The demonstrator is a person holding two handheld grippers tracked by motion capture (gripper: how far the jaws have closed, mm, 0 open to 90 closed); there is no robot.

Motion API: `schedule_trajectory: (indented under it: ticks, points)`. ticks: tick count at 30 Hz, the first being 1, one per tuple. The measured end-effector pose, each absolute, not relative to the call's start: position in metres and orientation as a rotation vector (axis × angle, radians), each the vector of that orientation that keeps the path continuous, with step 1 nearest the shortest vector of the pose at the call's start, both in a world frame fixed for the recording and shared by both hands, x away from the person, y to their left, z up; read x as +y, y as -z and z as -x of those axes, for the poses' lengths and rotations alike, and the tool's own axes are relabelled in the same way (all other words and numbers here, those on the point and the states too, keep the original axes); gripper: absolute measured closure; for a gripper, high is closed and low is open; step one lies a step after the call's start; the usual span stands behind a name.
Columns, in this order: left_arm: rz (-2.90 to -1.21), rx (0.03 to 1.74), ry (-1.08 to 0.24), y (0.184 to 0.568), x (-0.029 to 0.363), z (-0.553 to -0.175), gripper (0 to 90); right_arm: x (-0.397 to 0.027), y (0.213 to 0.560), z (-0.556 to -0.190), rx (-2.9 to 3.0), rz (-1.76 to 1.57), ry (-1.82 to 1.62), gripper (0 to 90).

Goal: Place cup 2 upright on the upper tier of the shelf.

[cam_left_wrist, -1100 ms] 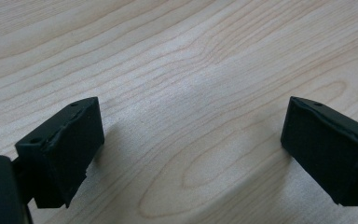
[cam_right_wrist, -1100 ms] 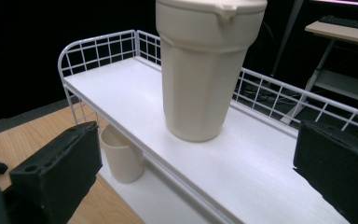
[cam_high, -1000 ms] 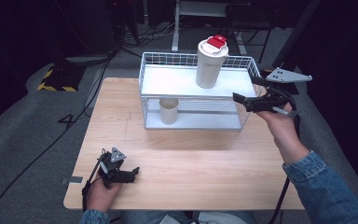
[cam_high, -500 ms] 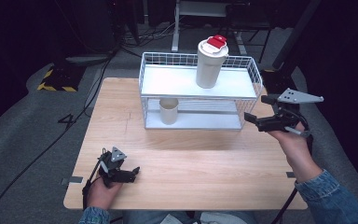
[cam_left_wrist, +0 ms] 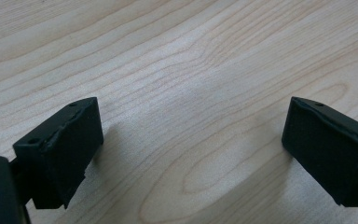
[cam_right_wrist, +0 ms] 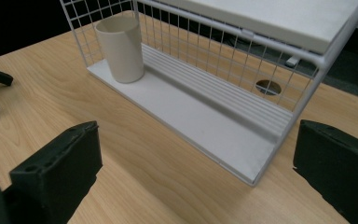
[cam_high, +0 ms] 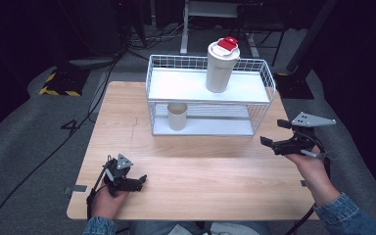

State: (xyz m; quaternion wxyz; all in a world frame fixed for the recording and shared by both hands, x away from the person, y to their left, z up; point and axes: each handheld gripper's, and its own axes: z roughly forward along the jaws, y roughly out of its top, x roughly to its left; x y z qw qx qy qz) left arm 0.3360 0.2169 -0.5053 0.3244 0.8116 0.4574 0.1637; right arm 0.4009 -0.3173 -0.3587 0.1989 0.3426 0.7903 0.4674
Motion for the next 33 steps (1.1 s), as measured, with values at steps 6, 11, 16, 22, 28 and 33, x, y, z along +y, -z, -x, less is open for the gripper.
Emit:
schedule_trajectory:
  ticks: [6,11,16,22,28,33]
  points:
    - [-2.128,1.200,-0.429,0.505,0.217,-0.336,5.7,-0.322,0.378,-0.397,2.223,-0.994,-1.273,1.3]
    - [-2.129,1.200,-0.430,0.505,0.217,-0.336,5.7,-0.323,0.401,-0.392,2.261,-1.019,-1.227,1.5]
    - [-2.132,1.199,-0.425,0.505,0.217,-0.336,5.7,-0.325,0.423,-0.386,2.278,-1.049,-1.203,1.5]
    - [-2.130,1.199,-0.429,0.505,0.217,-0.336,5.7,-0.328,0.448,-0.379,2.298,-1.089,-1.162,1.5]
    - [-2.133,1.199,-0.424,0.505,0.217,-0.336,5.7,-0.331,0.469,-0.371,2.299,-1.123,-1.138,1.5]
    - [-2.132,1.199,-0.425,0.505,0.217,-0.336,5.7,-0.332,0.483,-0.365,2.297,-1.139,-1.101,1.6]
